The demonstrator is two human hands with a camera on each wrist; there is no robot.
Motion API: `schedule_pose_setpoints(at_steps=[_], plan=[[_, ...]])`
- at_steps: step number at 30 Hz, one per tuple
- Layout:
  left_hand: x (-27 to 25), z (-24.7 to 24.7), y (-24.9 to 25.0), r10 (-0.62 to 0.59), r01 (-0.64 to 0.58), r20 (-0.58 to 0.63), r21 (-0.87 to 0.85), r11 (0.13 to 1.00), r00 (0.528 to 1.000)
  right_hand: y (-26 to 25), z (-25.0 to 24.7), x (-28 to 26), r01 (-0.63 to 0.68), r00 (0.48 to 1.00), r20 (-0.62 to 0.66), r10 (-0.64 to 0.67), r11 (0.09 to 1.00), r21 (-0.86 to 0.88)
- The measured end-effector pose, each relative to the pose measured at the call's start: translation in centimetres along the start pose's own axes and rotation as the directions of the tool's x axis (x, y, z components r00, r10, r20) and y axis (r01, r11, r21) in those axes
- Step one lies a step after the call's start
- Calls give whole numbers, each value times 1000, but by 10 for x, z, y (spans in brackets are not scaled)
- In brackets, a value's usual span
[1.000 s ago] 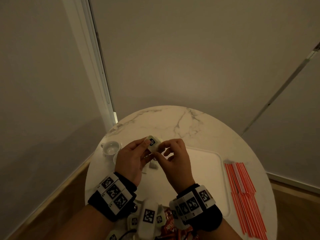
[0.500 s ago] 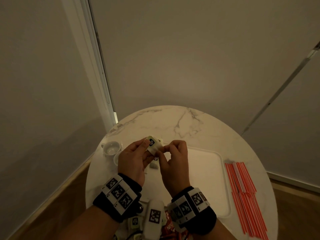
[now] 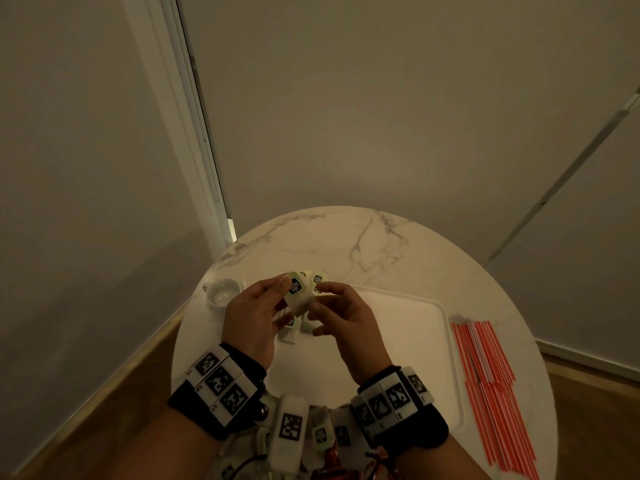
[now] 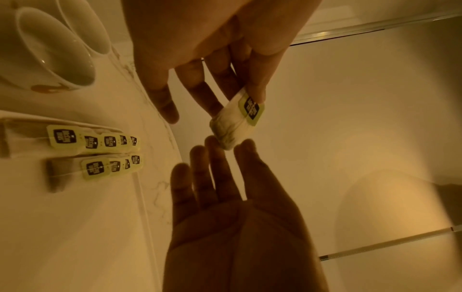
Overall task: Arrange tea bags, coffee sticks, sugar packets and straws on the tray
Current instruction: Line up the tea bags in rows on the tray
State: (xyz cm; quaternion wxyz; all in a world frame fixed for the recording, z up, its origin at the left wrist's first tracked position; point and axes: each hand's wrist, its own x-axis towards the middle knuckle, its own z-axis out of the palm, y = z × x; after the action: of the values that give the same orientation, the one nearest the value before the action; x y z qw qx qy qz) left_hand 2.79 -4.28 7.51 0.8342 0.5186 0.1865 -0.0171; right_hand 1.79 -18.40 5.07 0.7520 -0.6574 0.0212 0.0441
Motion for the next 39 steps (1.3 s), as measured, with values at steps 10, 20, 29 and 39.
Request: schedule_pose_setpoints(at_steps=[10, 20, 29, 39], plan=[[3, -4, -12, 8, -9, 2, 96, 995, 1000, 13, -4, -1, -137, 989, 38, 140, 988, -64], [15, -25, -51, -151, 149, 48, 58, 987, 987, 48, -15, 4, -98, 995, -34, 92, 901, -422], [26, -33, -66, -91, 79, 79, 143, 987, 993, 59, -13, 2, -65, 997, 3, 76, 879, -472], [40, -49, -86, -12, -82, 165, 551, 831, 986, 92, -17, 18, -245, 943, 19, 332, 732, -636]])
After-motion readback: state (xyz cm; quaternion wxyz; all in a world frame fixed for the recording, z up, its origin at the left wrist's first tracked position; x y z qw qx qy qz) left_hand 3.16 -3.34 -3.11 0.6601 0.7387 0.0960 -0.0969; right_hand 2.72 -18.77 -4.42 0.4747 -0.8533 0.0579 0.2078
